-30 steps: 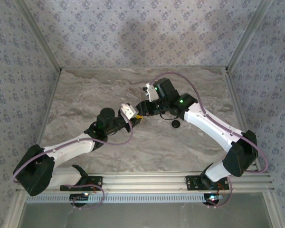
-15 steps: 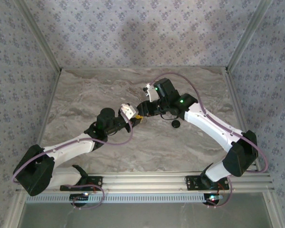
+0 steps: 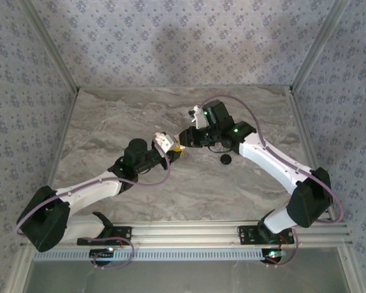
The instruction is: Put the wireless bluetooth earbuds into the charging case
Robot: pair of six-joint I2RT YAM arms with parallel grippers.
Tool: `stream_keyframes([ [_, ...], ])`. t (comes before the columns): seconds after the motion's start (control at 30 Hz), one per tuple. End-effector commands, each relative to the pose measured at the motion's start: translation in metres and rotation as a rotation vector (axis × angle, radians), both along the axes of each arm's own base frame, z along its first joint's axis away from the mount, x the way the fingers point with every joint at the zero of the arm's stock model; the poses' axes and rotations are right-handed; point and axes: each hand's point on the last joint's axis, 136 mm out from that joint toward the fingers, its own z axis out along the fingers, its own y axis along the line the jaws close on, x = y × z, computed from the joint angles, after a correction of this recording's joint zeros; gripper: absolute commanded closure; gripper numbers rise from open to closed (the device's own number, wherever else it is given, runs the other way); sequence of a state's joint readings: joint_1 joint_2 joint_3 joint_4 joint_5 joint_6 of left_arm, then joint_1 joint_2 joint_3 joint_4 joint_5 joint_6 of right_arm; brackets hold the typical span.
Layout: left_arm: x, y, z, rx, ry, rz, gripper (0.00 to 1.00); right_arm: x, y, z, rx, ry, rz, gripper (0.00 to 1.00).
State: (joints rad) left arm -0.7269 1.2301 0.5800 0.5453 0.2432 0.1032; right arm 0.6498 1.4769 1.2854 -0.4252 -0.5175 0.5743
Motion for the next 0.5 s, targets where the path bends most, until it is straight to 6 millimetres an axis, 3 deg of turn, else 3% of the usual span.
stream_keyframes([
  [0.0, -0.0014, 0.0020, 0.0293, -0.075, -0.065, 0.007, 0.89, -0.0056, -0.0004, 0.0127, 0.058, 0.020, 0.005, 0.86],
  [0.47, 0.0015, -0.0008, 0.0308, -0.145, -0.026, 0.010, 0.89, 0.0042, -0.0015, 0.0101, 0.061, 0.025, -0.012, 0.85],
])
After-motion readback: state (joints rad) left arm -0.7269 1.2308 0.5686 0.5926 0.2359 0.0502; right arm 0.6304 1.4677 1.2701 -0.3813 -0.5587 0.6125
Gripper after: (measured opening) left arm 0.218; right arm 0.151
